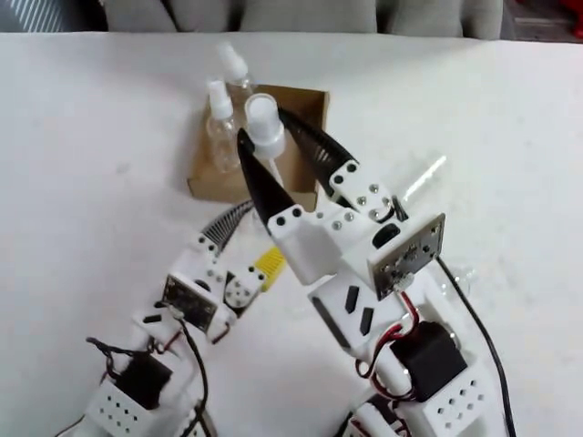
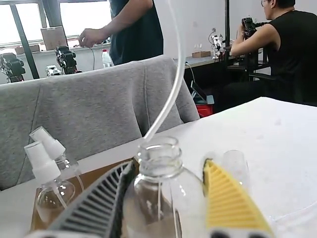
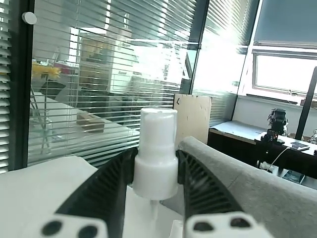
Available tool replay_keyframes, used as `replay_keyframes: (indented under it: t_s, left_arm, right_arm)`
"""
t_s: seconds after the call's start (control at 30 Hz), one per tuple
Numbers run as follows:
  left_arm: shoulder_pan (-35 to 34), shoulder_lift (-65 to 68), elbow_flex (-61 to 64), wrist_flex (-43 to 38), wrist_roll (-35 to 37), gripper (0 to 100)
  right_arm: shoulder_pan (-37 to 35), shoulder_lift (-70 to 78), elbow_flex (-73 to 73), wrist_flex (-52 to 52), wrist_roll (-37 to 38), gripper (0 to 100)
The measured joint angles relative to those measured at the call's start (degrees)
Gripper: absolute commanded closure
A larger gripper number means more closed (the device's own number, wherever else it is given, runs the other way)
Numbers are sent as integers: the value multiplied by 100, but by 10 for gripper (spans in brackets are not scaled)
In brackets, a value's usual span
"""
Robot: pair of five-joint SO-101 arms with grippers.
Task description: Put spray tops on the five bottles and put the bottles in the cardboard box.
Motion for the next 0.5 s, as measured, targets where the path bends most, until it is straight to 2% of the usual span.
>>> replay_keyframes:
  t_s: [0.5]
  left_arm:
    - [0, 0, 0, 0, 0, 980]
  right_arm:
    - [0, 70, -123, 0, 0, 981]
